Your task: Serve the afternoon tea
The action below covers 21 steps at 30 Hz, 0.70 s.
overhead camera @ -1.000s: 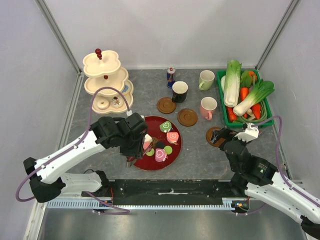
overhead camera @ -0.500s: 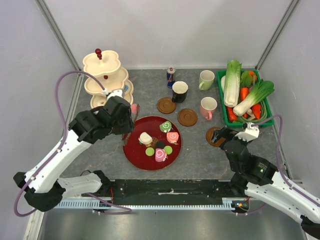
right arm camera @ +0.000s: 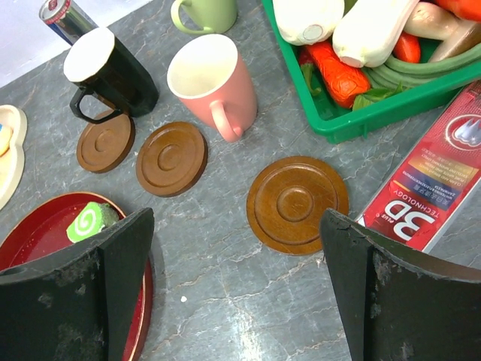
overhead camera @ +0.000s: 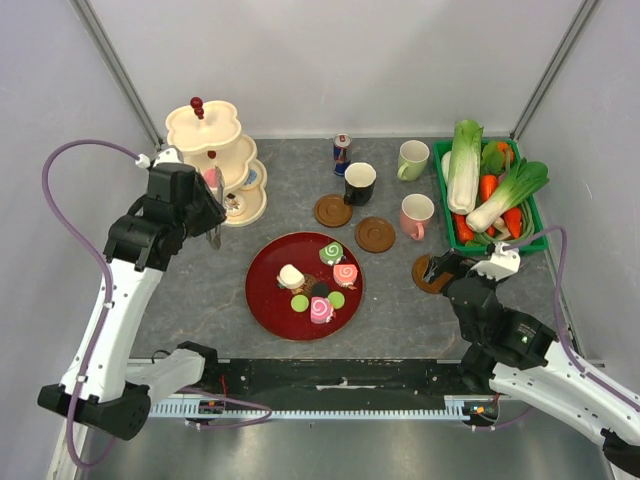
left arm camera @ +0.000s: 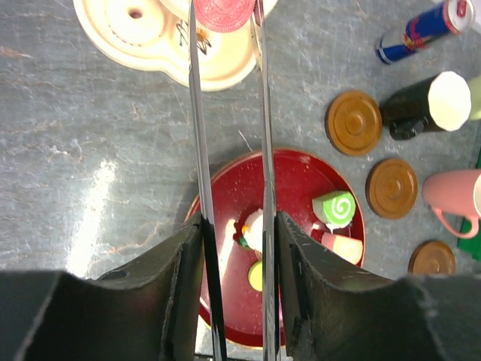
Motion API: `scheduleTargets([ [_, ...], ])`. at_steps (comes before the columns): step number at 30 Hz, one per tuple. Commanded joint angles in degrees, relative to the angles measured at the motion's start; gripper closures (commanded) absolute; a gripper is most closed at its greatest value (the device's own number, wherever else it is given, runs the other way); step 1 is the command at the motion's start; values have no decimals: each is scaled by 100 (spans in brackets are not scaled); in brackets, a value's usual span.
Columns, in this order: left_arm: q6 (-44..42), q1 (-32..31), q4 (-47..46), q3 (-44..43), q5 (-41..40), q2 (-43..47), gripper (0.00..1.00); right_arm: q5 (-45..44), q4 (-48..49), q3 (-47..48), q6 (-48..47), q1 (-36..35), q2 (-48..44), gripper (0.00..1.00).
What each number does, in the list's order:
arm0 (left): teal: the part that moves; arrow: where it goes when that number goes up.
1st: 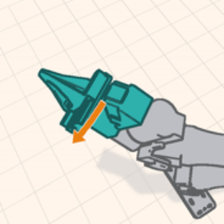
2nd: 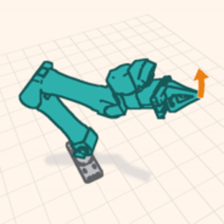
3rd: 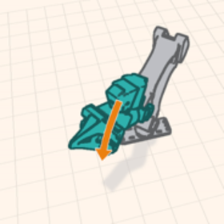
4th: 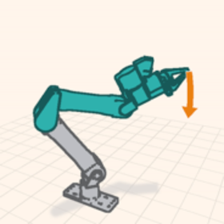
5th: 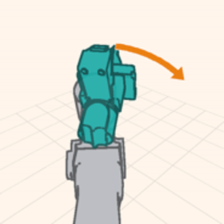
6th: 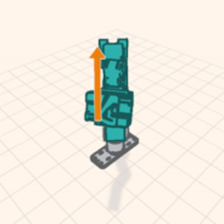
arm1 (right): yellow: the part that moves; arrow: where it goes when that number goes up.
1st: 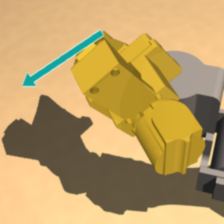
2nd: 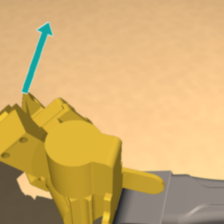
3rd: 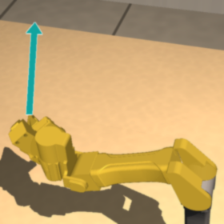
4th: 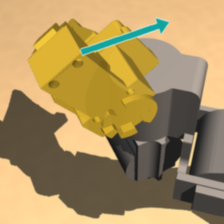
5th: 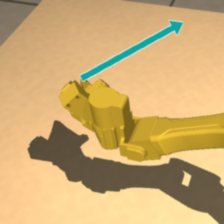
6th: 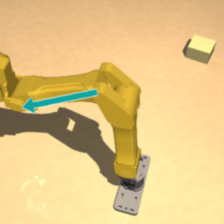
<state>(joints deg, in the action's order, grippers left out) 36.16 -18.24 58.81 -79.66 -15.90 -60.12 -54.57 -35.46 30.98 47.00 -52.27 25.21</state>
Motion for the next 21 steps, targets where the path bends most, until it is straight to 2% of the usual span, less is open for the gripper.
scheduleTargets([
  [1, -487, 583, -510, -287, 517, -175, 55, -256, 66, 320, -112, -2, 10, 2],
  [5, -610, 1251, -730, -278, 982, -290, 55, -318, 75, 356, -183, -2, -34, 2],
  [13, -751, 2201, -1046, -349, 1484, -720, 55, -397, 66, 400, -200, -2, 54, 2],
  [21, -654, 2641, -1555, -270, 1819, -1239, 56, -476, 118, 374, -165, -2, 194, 2],
])
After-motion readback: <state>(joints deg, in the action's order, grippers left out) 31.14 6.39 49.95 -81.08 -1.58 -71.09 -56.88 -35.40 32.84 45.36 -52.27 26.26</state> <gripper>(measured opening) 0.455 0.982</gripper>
